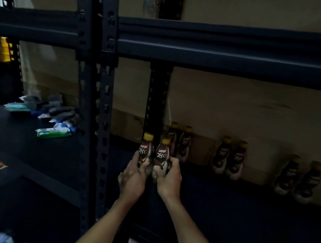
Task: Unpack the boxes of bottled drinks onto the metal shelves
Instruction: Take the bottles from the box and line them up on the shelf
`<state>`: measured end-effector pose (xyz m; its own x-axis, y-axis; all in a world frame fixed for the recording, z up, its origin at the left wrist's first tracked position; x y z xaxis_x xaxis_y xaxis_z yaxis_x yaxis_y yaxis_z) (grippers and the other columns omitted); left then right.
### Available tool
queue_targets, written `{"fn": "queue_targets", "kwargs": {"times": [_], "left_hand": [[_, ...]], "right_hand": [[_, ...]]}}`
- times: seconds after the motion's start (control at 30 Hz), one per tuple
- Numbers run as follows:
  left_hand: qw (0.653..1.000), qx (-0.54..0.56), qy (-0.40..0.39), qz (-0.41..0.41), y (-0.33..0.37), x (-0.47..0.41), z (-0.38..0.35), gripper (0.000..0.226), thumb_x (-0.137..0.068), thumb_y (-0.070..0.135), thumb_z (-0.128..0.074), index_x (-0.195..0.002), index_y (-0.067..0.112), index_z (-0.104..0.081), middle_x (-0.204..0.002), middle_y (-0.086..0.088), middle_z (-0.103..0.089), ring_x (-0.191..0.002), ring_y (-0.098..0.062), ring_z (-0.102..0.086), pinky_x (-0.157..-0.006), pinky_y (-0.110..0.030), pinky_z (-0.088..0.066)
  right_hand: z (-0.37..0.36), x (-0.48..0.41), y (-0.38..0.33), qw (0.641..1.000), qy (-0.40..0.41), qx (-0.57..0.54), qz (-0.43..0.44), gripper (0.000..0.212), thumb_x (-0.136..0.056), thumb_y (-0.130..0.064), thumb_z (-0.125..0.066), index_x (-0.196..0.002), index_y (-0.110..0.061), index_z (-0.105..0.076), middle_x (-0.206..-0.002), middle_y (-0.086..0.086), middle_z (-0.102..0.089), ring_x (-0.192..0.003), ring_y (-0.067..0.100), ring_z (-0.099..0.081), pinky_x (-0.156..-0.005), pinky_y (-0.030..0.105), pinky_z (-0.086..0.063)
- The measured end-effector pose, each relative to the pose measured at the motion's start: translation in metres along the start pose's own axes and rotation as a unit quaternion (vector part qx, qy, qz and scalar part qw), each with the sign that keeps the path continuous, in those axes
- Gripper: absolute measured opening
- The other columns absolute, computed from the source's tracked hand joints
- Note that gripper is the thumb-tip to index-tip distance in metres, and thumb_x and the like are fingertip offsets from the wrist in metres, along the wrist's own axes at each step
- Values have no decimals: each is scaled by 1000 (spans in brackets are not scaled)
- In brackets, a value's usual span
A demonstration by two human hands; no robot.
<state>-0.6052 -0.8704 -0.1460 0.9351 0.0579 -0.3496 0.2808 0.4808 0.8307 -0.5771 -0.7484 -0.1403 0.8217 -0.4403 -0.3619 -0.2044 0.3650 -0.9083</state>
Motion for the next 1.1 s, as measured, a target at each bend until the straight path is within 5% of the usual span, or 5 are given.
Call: {"fn": "queue_targets", "kwargs": {"times": [0.23,0.5,0.73,0.9,1.1], "left_hand": [[999,25,-19,41,-7,-26,-6,53,-102,53,-32,-153,49,-15,-147,1,-46,-128,-28,-50,-110,-51,-35],[997,-23,-32,61,-9,-34,-8,56,-102,55,-28,-155,42,-13,-148,-4,-47,-130,-30,-50,-110,-55,-33],[997,-21,-37,64,-9,-33,-10,57,-102,55,-27,-155,42,-8,-151,-1,-45,-130,-29,-50,-111,-54,-30],[996,23,-37,76,-9,-28,-9,65,-99,62,-27,-155,41,-2,-158,0,-33,-138,-34,-40,-113,-51,-21],[998,-34,-2,44,10,14,7,56,-106,42,-24,-157,23,-10,-157,-12,-27,-138,-31,-36,-111,-48,-28]], "right_hand": [[-23,-20,9,1000,17,-13,-4,41,-90,-18,-72,-111,-39,-43,-122,-4,-58,-117,16,-57,-98,39,-54],[-25,-17,10,999,23,-23,4,42,-92,-20,-71,-117,-37,-43,-128,-2,-56,-119,13,-56,-81,10,-45],[-25,-16,11,1000,17,-14,-13,45,-92,-22,-72,-125,-36,-44,-132,-4,-53,-124,13,-51,-81,9,-38],[-18,-6,5,999,32,-6,-34,69,-90,-32,-73,-148,-28,-35,-138,-4,-42,-124,8,-42,-91,21,-38],[15,33,-5,999,16,33,-32,62,-102,-33,-55,-156,-26,-26,-157,4,-35,-142,21,-36,-104,28,-34]]}}
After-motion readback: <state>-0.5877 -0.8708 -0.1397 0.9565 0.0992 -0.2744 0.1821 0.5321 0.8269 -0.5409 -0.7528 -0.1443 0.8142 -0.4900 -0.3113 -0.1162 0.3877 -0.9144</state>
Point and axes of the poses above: each hand's wrist, its own x-axis away from the middle knuckle, its own z-axis out of the back of the hand, y = z × x, the point moved 2 cm from there along -x, towards the middle knuckle
